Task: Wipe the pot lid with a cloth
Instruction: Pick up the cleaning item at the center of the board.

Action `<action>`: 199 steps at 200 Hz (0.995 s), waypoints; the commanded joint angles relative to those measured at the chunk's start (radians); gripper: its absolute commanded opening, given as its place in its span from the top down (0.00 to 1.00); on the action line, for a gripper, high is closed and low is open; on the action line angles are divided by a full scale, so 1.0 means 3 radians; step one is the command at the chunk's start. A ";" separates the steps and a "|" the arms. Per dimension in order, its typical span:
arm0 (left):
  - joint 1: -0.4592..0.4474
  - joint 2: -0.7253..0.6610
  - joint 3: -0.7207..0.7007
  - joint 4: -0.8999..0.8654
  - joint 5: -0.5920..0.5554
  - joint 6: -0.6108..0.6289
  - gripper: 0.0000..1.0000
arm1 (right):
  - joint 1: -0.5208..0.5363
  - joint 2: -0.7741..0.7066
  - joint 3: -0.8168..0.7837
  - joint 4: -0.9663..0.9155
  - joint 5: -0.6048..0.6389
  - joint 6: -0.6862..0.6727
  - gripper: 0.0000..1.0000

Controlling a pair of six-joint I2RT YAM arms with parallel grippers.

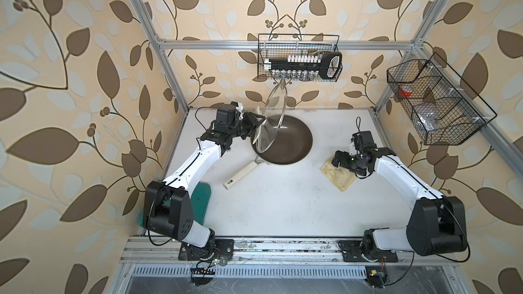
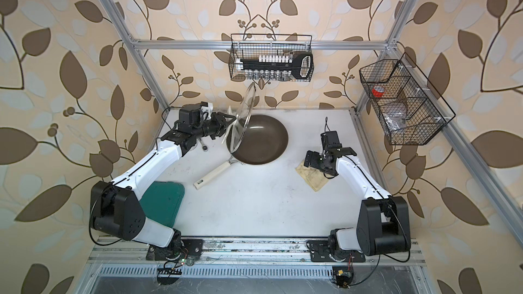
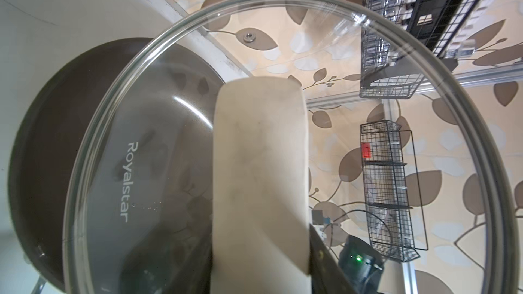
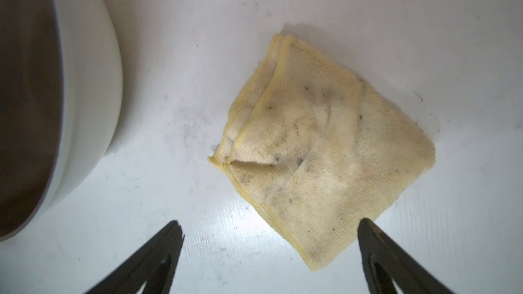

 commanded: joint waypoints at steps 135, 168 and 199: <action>0.0016 -0.0595 0.0037 0.0945 0.0436 -0.0234 1.00 | 0.0067 0.0974 0.0008 0.0172 0.0399 0.0237 0.39; 0.0016 -0.0586 0.0033 0.0917 0.0418 -0.0230 1.00 | 0.0044 0.0998 -0.0075 0.0145 0.0330 0.0216 0.82; 0.0012 -0.0519 0.0062 0.0826 0.0452 -0.0332 1.00 | -0.0033 0.0801 -0.0110 0.0115 0.0187 0.0168 1.00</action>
